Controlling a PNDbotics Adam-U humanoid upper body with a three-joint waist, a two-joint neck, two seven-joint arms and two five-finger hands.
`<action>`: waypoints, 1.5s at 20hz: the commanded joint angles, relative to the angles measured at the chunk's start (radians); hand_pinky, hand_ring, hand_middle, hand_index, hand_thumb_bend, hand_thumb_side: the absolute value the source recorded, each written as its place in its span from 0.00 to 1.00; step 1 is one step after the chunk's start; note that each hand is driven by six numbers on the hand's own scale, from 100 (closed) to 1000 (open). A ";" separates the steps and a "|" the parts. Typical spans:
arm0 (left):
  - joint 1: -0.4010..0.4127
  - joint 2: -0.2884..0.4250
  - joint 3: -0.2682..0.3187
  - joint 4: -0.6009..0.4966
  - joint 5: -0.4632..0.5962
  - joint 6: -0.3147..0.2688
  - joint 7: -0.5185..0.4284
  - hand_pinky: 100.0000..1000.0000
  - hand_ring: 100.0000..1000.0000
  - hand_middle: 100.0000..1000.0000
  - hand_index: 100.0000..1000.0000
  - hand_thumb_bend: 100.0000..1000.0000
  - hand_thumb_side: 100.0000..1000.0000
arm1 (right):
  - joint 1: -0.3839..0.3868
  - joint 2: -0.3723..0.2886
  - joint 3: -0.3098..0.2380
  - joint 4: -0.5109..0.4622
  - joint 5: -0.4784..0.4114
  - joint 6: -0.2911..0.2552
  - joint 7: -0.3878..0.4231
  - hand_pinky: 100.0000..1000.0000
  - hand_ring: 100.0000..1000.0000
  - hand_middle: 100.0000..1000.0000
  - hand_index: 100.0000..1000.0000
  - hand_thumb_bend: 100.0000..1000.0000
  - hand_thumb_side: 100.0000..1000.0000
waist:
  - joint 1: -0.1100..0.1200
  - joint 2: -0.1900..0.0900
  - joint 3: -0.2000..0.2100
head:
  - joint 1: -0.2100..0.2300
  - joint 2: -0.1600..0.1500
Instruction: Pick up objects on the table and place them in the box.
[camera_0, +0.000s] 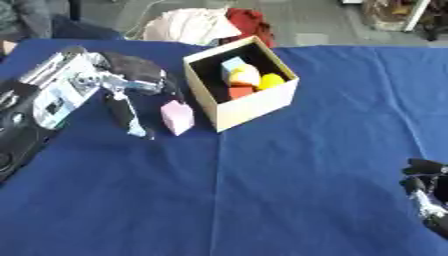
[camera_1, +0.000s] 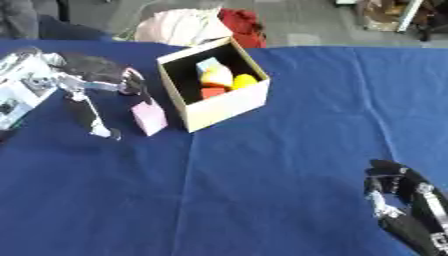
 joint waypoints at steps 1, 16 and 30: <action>-0.030 -0.002 0.010 0.038 -0.040 -0.018 -0.004 0.81 0.78 0.81 0.90 0.46 0.10 | -0.006 -0.021 -0.010 -0.012 0.003 -0.001 -0.003 0.65 0.62 0.64 0.78 0.00 0.32 | 0.007 -0.024 -0.003 | -0.001 -0.013; -0.087 -0.127 0.021 0.243 -0.190 -0.048 0.232 0.81 0.76 0.78 0.89 0.42 0.08 | -0.004 -0.020 -0.010 -0.012 -0.004 0.001 -0.003 0.64 0.62 0.64 0.78 0.00 0.33 | 0.004 -0.020 -0.011 | 0.002 -0.007; -0.090 -0.047 0.071 0.043 -0.078 -0.011 0.209 0.72 0.53 0.51 0.67 0.18 0.07 | -0.003 -0.021 -0.011 -0.012 -0.002 0.001 -0.003 0.64 0.62 0.64 0.78 0.00 0.33 | 0.009 -0.022 -0.008 | 0.003 -0.008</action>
